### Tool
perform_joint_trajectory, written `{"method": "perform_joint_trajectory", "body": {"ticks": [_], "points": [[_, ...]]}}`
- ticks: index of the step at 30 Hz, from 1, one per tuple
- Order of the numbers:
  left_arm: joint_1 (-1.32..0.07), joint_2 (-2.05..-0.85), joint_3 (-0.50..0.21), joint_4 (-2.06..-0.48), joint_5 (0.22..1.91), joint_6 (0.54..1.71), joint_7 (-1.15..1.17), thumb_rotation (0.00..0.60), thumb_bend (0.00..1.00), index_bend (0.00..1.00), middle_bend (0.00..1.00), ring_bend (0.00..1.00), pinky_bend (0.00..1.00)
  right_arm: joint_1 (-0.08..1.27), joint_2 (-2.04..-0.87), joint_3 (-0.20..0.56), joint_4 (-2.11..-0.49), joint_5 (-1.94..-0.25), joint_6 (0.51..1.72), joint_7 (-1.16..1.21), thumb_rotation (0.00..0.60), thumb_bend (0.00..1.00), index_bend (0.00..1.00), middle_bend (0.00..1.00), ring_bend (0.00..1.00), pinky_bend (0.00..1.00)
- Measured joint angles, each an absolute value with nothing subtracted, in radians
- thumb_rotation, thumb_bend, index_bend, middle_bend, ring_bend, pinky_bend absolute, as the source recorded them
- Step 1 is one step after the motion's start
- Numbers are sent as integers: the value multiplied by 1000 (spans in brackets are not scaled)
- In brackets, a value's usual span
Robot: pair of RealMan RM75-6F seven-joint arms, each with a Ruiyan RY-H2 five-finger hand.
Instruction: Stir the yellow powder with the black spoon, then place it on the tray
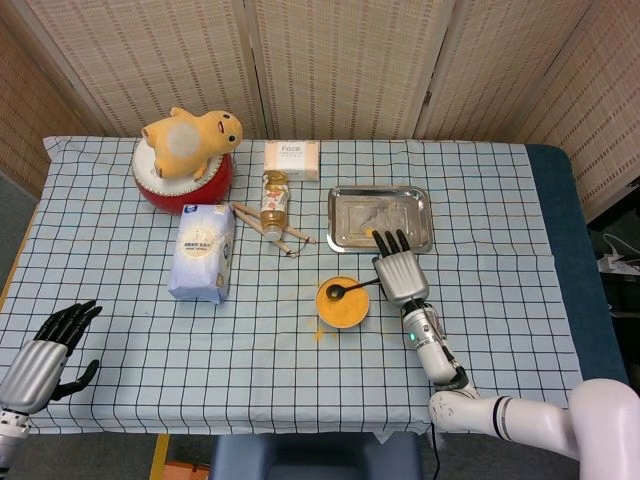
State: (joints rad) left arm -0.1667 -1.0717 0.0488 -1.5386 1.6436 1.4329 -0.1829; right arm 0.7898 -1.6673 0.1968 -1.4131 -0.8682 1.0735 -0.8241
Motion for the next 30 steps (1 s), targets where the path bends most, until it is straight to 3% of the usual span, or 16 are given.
{"method": "perform_joint_trajectory", "body": {"ticks": [19,30], "points": [[-165,-1070,50,-1539,1644,1436,-184,600,427,0,0,0,84,798,-1673,187,-1408,-861,1085,-827,600,322,495,0,0,0],[-166,-1069,52,-1538,1648,1437,-188,600,427,0,0,0,85,801,-1678,180,-1404,-859,1087,-830,600,322,533,0,0,0]]}}
